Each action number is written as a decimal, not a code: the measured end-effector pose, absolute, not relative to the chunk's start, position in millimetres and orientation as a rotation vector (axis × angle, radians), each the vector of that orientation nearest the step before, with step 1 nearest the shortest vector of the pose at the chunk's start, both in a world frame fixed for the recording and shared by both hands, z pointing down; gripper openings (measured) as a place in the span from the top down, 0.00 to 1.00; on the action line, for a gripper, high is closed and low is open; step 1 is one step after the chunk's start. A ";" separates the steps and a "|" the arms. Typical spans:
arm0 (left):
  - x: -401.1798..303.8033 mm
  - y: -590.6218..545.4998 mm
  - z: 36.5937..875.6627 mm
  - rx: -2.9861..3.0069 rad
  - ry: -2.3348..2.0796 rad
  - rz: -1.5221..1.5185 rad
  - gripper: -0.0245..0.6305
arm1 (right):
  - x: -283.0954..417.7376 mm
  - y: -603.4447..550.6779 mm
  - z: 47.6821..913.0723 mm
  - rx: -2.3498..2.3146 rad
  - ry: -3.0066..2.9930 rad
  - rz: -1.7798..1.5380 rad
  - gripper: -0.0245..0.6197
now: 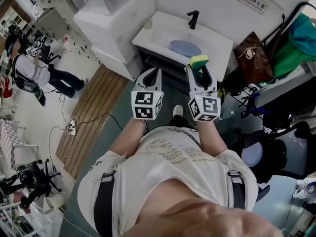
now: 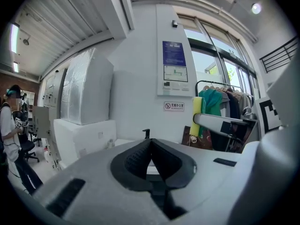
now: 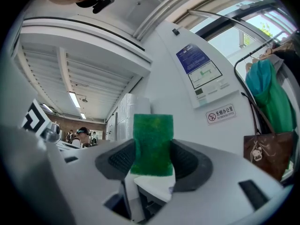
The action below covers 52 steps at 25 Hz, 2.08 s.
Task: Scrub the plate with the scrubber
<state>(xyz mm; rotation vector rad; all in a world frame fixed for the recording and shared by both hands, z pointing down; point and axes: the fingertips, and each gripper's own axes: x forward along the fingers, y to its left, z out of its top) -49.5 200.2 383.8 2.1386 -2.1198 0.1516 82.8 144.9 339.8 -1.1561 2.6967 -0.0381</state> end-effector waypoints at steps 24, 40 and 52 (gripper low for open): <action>-71.1 -54.0 398.5 2.071 -2.065 0.223 0.93 | 57.3 -104.0 360.3 -1.160 2.781 -0.150 0.60; -81.8 -127.9 424.5 2.023 -2.008 0.329 0.93 | 67.8 -163.9 381.4 -1.203 2.848 -0.173 0.60; -112.0 -175.3 438.0 2.124 -1.869 0.376 0.93 | 38.2 -193.7 392.2 -1.343 2.820 -0.181 0.60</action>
